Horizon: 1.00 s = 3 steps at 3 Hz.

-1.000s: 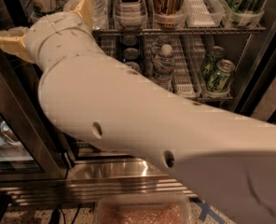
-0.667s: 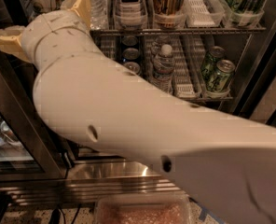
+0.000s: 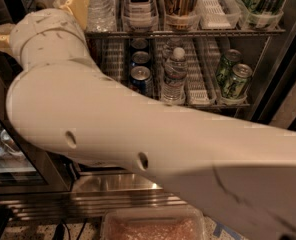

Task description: Pick 7up can from top shelf of fridge

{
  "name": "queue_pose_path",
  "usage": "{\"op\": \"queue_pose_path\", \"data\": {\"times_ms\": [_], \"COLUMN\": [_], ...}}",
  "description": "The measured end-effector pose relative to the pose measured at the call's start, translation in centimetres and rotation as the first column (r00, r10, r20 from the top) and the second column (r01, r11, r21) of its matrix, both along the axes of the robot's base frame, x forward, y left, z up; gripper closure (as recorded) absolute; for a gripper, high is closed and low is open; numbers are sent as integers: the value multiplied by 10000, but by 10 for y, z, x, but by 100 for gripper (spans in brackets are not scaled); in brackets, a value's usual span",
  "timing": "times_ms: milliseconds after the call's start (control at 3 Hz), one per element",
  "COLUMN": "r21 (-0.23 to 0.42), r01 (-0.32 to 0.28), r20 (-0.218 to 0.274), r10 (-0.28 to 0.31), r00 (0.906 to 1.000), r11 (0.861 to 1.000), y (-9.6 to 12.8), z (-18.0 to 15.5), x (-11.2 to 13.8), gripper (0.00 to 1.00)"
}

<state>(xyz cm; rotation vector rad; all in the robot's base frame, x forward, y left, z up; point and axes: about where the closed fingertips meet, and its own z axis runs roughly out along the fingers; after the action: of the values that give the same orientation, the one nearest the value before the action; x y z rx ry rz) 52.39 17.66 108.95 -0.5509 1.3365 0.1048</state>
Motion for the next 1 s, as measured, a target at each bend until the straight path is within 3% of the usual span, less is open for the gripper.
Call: {"op": "queue_pose_path", "data": {"times_ms": [1000], "r21": [47], "r01": [465], "r20": [303], "r10": [-467], "r00": [9985], "r11": [9989], "y": [17], "z": [-2], "x": [26], "gripper": [27]}}
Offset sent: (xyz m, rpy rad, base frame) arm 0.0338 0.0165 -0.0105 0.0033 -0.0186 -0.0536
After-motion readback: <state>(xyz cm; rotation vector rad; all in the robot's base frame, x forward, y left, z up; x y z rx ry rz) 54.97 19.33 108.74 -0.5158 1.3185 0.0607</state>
